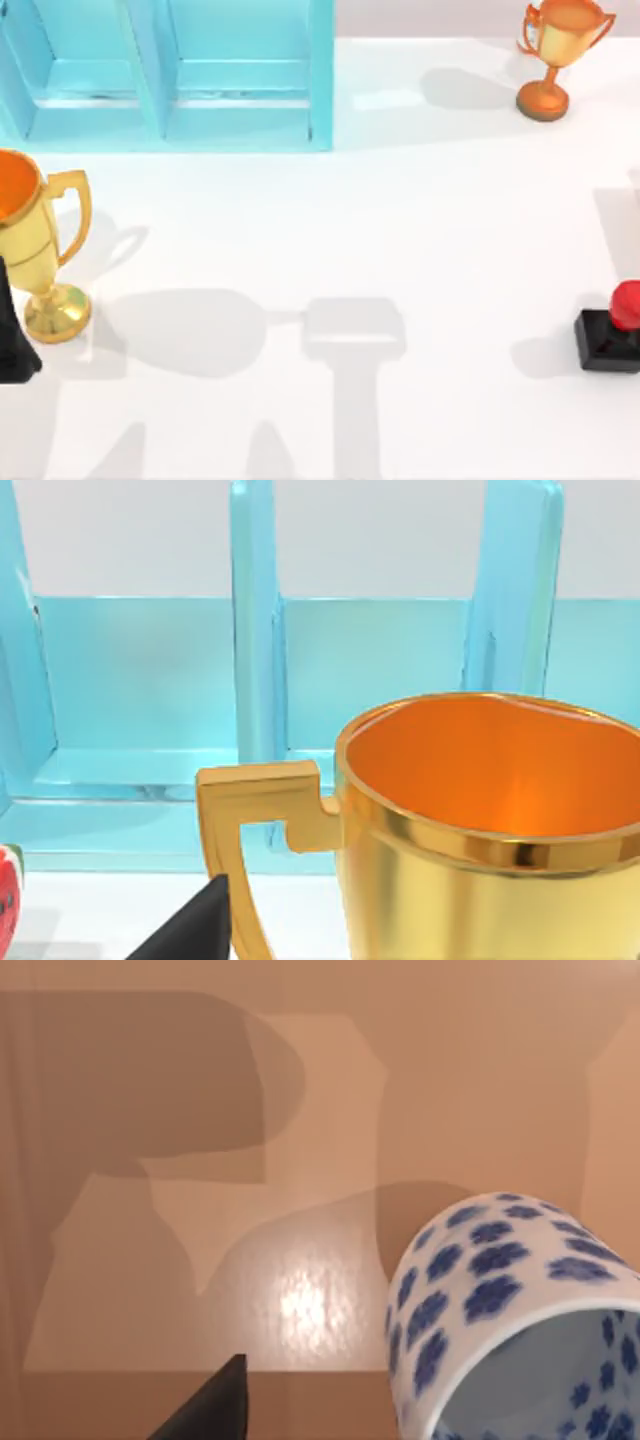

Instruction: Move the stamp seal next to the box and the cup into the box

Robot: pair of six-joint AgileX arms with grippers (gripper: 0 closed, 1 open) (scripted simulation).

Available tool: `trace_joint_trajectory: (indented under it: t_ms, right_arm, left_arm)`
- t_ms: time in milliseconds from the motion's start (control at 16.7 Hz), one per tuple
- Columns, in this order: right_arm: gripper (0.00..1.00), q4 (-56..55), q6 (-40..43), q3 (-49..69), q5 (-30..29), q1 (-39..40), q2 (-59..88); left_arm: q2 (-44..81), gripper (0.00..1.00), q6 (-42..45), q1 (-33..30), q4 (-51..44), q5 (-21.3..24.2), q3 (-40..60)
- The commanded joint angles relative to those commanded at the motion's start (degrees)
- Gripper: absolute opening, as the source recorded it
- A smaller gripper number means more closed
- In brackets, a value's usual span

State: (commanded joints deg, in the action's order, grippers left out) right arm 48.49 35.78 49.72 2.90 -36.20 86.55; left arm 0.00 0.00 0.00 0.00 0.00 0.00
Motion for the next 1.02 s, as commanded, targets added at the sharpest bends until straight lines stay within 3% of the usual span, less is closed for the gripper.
trace_joint_trajectory:
  t_ms: [300, 600, 1020]
  right_arm:
    - [1.0, -0.3, 0.3, 0.7, 0.4, 0.0, 0.0]
    - [1.0, -2.6, 1.3, 10.2, 5.4, 0.4, -1.1]
    - [1.0, 4.3, 2.3, 19.4, 5.6, -2.1, -2.8]
  left_arm:
    - [0.0, 1.0, 0.0, 0.0, 0.0, 0.0, 0.0]
    - [0.0, 1.0, 0.0, 0.0, 0.0, 0.0, 0.0]
    - [0.0, 1.0, 0.0, 0.0, 0.0, 0.0, 0.0]
